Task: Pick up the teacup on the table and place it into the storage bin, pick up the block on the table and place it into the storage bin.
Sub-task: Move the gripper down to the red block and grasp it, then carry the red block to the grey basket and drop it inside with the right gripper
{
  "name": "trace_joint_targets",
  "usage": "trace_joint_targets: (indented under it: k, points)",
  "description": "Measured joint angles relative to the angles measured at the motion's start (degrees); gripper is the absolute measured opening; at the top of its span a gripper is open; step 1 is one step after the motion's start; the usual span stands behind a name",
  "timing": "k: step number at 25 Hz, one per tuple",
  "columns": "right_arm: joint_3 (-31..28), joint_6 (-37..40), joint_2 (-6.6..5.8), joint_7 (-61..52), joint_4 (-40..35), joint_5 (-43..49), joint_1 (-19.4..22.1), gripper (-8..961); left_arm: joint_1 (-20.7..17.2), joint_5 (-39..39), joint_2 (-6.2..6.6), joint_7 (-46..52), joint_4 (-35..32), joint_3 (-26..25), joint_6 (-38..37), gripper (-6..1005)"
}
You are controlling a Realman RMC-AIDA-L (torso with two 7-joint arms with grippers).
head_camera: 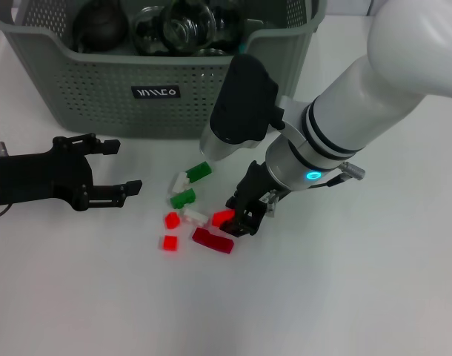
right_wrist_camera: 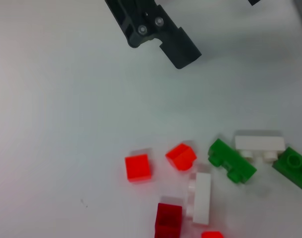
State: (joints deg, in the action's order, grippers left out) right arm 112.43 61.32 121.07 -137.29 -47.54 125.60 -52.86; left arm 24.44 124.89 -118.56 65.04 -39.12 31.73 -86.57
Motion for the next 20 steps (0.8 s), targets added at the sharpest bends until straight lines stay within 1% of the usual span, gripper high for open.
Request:
trace_joint_targets:
  k: [1, 7, 10, 12, 14, 17, 20]
  points:
    - [0.0, 0.2, 0.00, 0.0, 0.0, 0.0, 0.0, 442, 0.0, 0.0, 0.00, 0.0, 0.0, 0.0, 0.0, 841]
    - [0.1, 1.1, -0.03, -0.5, 0.0, 0.0, -0.3, 325, 0.0, 0.0, 0.00, -0.3, 0.0, 0.0, 0.0, 841]
    - [0.0, 1.4, -0.21, -1.5, -1.2, 0.9, -0.1, 314, 0.0, 0.0, 0.00, -0.4, 0.0, 0.0, 0.0, 841]
    - [-0.7, 2.2, -0.53, -3.0, -3.9, 2.6, 1.0, 307, 0.0, 0.0, 0.00, -0.4, 0.0, 0.0, 0.1, 841]
    - [-3.0, 5.0, -0.78, -3.9, -8.1, 4.8, 3.0, 307, -0.1, 0.0, 0.04, -0.4, 0.0, 0.0, 0.1, 841]
    - [-11.5, 12.6, -0.84, -4.1, -18.1, 9.1, 7.4, 308, -0.2, 0.0, 0.09, -0.4, 0.0, -0.1, 0.0, 841]
    - [-21.1, 22.8, -0.81, -4.1, -29.0, 9.7, 10.3, 308, -0.3, 0.0, 0.15, -0.4, 0.0, -0.1, -0.2, 841]
